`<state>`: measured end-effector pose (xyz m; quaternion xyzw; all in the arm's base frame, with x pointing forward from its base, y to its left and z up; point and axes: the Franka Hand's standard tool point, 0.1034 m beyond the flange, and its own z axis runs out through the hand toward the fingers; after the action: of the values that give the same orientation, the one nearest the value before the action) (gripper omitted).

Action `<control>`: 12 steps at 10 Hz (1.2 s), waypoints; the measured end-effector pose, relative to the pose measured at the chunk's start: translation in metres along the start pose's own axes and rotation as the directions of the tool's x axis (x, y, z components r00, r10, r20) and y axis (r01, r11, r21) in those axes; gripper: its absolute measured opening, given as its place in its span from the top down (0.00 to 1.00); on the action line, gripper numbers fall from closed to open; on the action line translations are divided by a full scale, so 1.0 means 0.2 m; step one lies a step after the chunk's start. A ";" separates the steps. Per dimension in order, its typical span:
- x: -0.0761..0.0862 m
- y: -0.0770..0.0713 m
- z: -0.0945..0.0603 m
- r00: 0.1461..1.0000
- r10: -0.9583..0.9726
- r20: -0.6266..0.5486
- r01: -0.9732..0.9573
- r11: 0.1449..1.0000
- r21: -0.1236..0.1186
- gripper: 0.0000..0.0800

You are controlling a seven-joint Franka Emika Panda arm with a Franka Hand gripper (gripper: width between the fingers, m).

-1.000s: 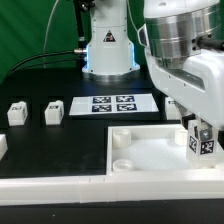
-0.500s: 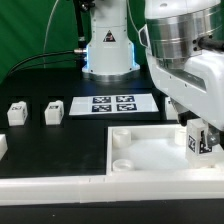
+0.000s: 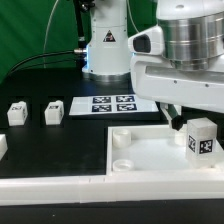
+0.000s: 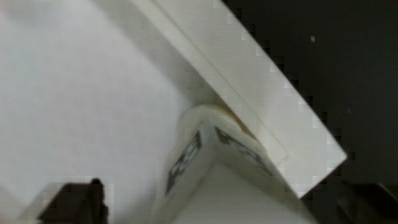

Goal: Assemble one leg

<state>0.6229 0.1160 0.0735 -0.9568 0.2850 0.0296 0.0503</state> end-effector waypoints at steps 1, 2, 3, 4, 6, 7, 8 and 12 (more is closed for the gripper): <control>0.00 0.00 0.00 0.998 -0.071 0.003 0.071 0.998 -0.002 0.19; 0.00 0.00 0.01 0.973 -0.231 0.007 0.231 0.973 -0.017 0.19; 0.00 0.00 0.01 0.939 -0.345 0.013 0.345 0.938 -0.026 0.19; 0.01 0.01 0.00 0.903 -0.430 0.023 0.431 0.902 -0.026 0.19; 0.02 0.02 0.00 0.812 -0.583 0.027 0.584 0.812 -0.022 0.19; 0.02 0.02 0.00 0.774 -0.633 0.028 0.633 0.774 -0.019 0.19; 0.02 0.02 0.00 0.784 -0.620 0.028 0.620 0.784 -0.019 0.19; 0.02 0.02 0.00 0.784 -0.620 0.028 0.620 0.784 -0.019 0.51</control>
Offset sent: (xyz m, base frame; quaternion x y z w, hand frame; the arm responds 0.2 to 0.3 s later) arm 0.0115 -0.0017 0.0040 -0.0344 -0.0237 -0.2220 0.9742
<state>0.6238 0.1112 0.0721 -0.9975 -0.0458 0.0247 0.0472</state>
